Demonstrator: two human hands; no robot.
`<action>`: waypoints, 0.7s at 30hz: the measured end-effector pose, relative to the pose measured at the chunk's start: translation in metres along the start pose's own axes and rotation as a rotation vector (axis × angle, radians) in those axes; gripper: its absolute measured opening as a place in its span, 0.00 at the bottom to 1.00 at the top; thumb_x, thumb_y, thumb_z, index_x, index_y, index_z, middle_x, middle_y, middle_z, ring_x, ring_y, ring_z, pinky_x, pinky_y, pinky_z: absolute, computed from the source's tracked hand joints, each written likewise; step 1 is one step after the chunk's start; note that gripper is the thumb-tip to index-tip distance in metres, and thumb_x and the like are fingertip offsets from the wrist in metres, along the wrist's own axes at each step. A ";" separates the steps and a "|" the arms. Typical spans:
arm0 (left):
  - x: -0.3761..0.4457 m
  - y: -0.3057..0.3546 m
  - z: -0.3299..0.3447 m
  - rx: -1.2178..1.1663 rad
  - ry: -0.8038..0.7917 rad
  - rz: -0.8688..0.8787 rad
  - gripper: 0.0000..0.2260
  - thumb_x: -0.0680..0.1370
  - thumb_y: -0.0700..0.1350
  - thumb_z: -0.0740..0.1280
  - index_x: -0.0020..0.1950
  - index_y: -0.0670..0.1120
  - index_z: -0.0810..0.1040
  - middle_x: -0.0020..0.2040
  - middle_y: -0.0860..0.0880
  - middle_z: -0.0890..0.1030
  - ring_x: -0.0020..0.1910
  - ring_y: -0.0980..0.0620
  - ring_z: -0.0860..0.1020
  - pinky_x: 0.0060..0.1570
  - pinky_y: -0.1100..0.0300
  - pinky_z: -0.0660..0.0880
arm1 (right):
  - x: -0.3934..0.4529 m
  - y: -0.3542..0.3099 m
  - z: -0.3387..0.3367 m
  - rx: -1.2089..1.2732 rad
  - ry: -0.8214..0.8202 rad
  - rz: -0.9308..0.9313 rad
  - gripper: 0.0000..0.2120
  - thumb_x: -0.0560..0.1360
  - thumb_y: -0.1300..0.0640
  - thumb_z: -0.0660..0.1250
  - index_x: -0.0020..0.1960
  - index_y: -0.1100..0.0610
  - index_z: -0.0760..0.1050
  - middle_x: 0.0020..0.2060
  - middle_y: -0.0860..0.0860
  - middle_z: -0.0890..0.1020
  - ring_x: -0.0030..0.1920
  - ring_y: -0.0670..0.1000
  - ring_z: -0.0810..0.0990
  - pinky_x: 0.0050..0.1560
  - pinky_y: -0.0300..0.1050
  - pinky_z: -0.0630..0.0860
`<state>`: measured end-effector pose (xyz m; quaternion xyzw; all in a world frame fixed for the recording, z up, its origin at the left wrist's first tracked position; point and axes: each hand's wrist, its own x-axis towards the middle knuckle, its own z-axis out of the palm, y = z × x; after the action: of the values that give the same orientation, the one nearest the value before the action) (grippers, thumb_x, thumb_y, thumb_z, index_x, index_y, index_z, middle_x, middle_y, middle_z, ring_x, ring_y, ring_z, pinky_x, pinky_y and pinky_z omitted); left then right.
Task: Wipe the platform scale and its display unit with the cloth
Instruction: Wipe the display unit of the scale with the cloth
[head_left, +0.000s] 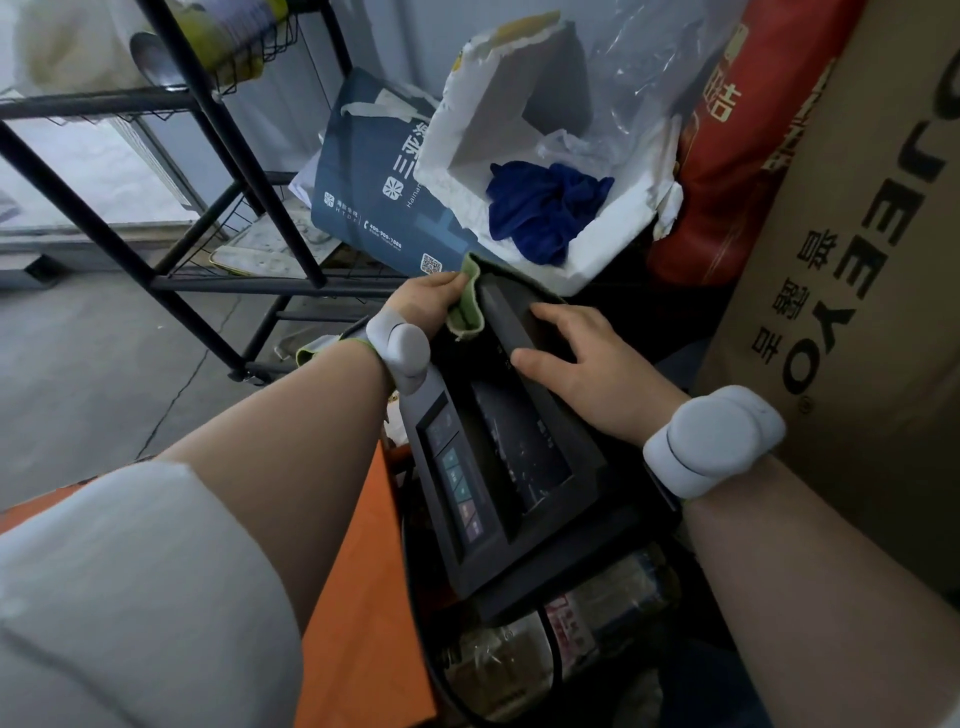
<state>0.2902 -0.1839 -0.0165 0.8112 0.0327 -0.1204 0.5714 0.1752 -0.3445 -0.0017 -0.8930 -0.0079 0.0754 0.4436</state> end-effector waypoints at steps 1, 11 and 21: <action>-0.001 -0.001 -0.001 0.075 -0.013 -0.009 0.15 0.79 0.47 0.64 0.61 0.41 0.78 0.46 0.47 0.81 0.47 0.51 0.78 0.58 0.58 0.73 | -0.001 0.000 0.001 0.003 0.002 0.000 0.30 0.75 0.45 0.63 0.74 0.50 0.59 0.73 0.50 0.59 0.73 0.52 0.58 0.74 0.50 0.56; -0.005 0.009 0.006 -0.072 -0.068 0.125 0.08 0.79 0.44 0.63 0.55 0.47 0.80 0.39 0.52 0.83 0.43 0.51 0.79 0.58 0.56 0.75 | 0.001 0.000 0.001 0.001 0.005 0.013 0.30 0.75 0.44 0.63 0.74 0.49 0.59 0.73 0.50 0.59 0.74 0.53 0.58 0.74 0.50 0.56; -0.009 -0.020 -0.012 0.414 -0.059 -0.040 0.20 0.81 0.55 0.56 0.65 0.45 0.75 0.64 0.45 0.77 0.65 0.48 0.73 0.68 0.56 0.65 | 0.000 0.000 0.000 -0.006 0.014 -0.001 0.30 0.75 0.44 0.63 0.74 0.51 0.59 0.73 0.50 0.59 0.74 0.53 0.58 0.74 0.50 0.56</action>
<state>0.2792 -0.1651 -0.0288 0.9065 0.0066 -0.1595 0.3907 0.1750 -0.3446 -0.0014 -0.8949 -0.0053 0.0688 0.4410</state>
